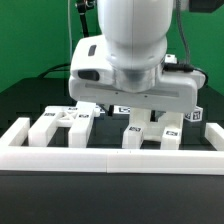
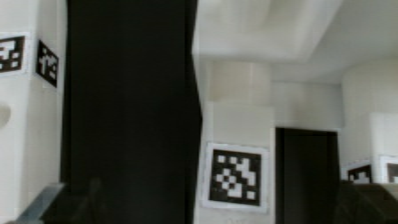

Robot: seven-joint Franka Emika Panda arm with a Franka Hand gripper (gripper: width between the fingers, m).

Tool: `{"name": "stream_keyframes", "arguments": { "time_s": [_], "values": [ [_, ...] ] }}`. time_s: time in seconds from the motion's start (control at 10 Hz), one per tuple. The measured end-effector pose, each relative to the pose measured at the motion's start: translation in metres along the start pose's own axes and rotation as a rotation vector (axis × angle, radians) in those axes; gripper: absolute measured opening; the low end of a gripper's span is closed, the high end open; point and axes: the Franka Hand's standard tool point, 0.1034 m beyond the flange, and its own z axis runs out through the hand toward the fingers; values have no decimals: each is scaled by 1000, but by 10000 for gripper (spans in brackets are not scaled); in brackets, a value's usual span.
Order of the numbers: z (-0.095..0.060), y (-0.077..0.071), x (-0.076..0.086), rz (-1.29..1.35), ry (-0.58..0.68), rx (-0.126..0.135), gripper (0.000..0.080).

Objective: Assemble chair

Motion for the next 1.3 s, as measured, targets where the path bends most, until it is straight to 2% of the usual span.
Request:
{"name": "stream_keyframes", "arguments": {
  "time_s": [0.1,0.2,0.5,0.6,0.7,0.8,1.0,1.3],
  "values": [
    [-12,-1,8,-1,91,9,649],
    [-19,-2,9,0,166,18,649],
    [-22,-5,17,-2,415,28,649],
    [-22,-4,18,-4,454,30,649],
    [-28,7,16,-78,473,26,649],
    [-36,27,13,-96,482,36,649],
    [-30,47,5,-120,508,29,649],
    [-28,47,5,-114,503,30,649]
  ]
}}
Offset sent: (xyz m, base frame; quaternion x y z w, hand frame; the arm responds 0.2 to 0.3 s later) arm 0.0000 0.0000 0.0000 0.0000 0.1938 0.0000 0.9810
